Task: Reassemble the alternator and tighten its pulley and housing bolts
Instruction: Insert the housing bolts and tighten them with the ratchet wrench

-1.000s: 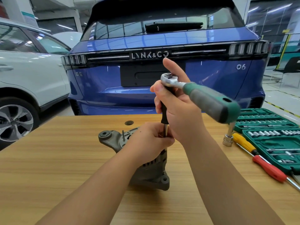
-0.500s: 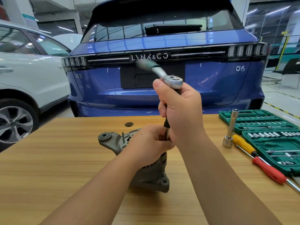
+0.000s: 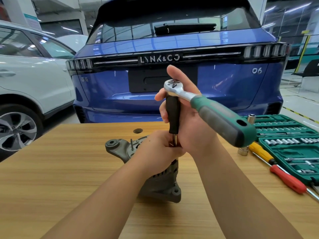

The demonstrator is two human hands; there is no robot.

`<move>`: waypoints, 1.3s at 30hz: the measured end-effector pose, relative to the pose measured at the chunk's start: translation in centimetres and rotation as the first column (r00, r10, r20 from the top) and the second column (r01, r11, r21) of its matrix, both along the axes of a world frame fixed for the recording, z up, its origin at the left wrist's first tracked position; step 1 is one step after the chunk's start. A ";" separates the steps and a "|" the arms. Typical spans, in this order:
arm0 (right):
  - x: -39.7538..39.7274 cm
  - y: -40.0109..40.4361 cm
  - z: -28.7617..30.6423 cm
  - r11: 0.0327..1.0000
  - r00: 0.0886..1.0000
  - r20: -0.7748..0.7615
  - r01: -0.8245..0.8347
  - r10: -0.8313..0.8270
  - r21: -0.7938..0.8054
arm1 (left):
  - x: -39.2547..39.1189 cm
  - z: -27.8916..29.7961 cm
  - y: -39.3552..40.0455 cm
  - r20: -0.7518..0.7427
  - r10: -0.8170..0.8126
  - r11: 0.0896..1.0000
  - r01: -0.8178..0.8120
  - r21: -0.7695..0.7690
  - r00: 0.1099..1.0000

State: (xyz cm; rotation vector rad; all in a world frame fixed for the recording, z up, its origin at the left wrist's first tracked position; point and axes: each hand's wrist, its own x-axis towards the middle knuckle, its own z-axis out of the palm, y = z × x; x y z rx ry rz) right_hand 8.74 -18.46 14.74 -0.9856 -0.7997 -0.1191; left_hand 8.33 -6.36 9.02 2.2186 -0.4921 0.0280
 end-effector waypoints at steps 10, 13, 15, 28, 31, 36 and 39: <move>-0.7 0.7 -0.3 0.887 0.878 -0.131 0.460 -0.461 -0.040 | 0.0 0.2 -0.6 0.036 -0.025 0.999 0.023 0.044 0.999; -0.7 0.2 0.0 0.952 0.938 -0.166 0.301 -0.306 -0.052 | 0.2 0.1 -0.5 0.037 0.001 0.999 -0.003 0.037 0.999; -0.6 0.0 -0.2 0.979 0.975 -0.089 0.204 -0.205 -0.016 | 0.4 0.0 -0.4 0.026 0.016 0.999 -0.017 0.031 1.000; -0.8 0.3 -0.5 0.998 0.998 -0.049 -0.023 0.026 0.060 | -0.5 -0.3 -0.2 0.062 0.009 0.988 0.000 -0.154 0.998; -1.1 0.6 -0.5 0.982 0.979 -0.081 0.189 -0.187 0.019 | 0.0 0.1 -0.5 0.022 0.023 0.995 -0.021 -0.096 1.000; -1.2 0.3 -0.1 0.900 0.889 -0.152 0.436 -0.432 -0.009 | -0.2 0.1 -0.5 0.045 -0.038 0.998 0.040 -0.047 0.998; -1.1 0.0 -0.1 0.940 0.935 -0.106 0.341 -0.340 -0.001 | 0.0 0.1 -0.5 0.032 -0.013 0.999 0.014 -0.046 0.999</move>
